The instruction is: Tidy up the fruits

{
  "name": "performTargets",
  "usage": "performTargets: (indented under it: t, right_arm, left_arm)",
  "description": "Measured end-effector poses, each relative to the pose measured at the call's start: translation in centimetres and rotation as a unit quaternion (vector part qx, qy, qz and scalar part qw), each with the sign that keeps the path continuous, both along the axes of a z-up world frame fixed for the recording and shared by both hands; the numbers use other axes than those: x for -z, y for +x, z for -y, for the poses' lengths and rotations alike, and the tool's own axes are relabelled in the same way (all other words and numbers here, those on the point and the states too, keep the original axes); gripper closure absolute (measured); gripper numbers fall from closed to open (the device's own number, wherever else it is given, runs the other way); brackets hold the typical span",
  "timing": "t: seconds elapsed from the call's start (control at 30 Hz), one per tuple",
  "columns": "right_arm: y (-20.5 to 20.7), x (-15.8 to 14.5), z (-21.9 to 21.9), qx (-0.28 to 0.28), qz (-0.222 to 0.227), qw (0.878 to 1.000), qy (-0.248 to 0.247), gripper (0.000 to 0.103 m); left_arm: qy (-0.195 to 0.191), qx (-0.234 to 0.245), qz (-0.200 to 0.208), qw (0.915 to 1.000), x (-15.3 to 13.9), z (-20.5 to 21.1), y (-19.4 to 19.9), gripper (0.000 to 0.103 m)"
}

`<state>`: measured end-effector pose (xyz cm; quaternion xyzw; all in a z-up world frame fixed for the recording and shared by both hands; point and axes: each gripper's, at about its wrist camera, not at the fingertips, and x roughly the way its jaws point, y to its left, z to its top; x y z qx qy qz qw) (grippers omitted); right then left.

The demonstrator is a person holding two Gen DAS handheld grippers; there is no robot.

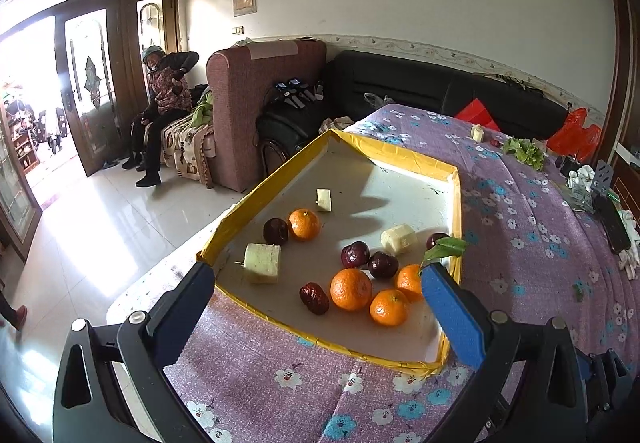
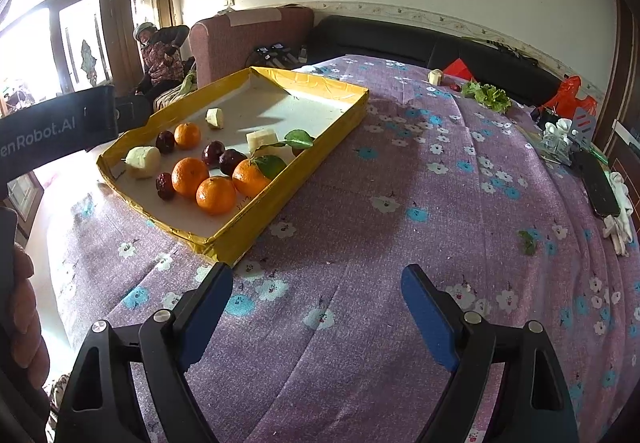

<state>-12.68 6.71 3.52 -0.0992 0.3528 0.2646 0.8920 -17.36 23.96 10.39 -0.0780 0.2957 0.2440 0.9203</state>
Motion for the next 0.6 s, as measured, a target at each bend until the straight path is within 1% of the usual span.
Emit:
performTargets:
  t: [0.17,0.47,0.6]
  right_arm:
    - [0.0,-0.1,0.1,0.001,0.002,1.000,0.003,0.013]
    - [-0.4,-0.6,0.3,0.002,0.011,1.000,0.003,0.013]
    - [-0.7,-1.0,0.5,0.003,0.015,1.000,0.005,0.013]
  left_arm:
    - [0.010,0.000,0.006,0.9999,-0.3,0.4,-0.2,0.000]
    - [0.024,-0.010,0.034,0.9991,-1.5,0.8,-1.4,0.000]
    - [0.037,-0.018,0.049,0.9979,-2.1,1.1,-2.2,0.000]
